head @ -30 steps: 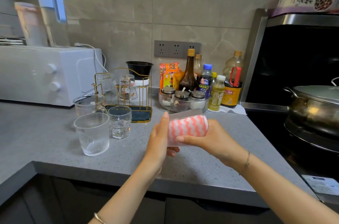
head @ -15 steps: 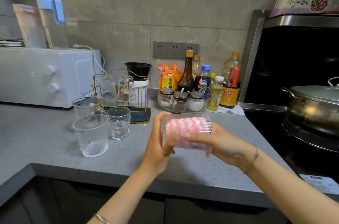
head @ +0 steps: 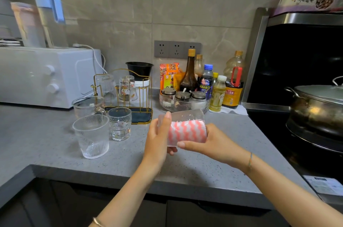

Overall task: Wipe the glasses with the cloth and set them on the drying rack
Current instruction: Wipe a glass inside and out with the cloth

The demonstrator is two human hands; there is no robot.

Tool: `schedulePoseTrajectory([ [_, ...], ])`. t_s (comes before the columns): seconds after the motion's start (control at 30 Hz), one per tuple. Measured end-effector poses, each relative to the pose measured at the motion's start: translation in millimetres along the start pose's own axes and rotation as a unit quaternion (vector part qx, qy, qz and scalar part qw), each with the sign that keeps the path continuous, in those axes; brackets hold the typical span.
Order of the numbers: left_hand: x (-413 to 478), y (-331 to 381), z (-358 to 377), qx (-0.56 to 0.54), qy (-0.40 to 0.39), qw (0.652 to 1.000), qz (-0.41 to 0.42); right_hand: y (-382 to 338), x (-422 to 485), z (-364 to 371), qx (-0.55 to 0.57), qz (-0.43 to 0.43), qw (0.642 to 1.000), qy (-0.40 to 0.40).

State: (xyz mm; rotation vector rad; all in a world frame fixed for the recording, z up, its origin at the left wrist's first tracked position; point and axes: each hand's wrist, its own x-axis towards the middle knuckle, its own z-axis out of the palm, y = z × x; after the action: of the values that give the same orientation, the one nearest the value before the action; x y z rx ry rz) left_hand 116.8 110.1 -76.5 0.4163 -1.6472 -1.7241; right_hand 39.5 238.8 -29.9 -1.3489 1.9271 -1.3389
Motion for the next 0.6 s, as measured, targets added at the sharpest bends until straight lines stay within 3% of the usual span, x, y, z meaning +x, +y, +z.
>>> schedulePoseTrajectory([
  [0.23,-3,-11,-4,0.059,0.006,0.982,0.18,0,-2,-3,0.062,0.037,0.997,-0.036],
  [0.4,-3,-12,-7,0.1,-0.039,0.956,0.271,-1,-2,-10,0.216,0.035,0.974,-0.063],
  [0.6,-2,-9,-6,0.074,-0.098,0.974,0.193,-12,-3,-11,0.143,0.011,0.99,0.018],
])
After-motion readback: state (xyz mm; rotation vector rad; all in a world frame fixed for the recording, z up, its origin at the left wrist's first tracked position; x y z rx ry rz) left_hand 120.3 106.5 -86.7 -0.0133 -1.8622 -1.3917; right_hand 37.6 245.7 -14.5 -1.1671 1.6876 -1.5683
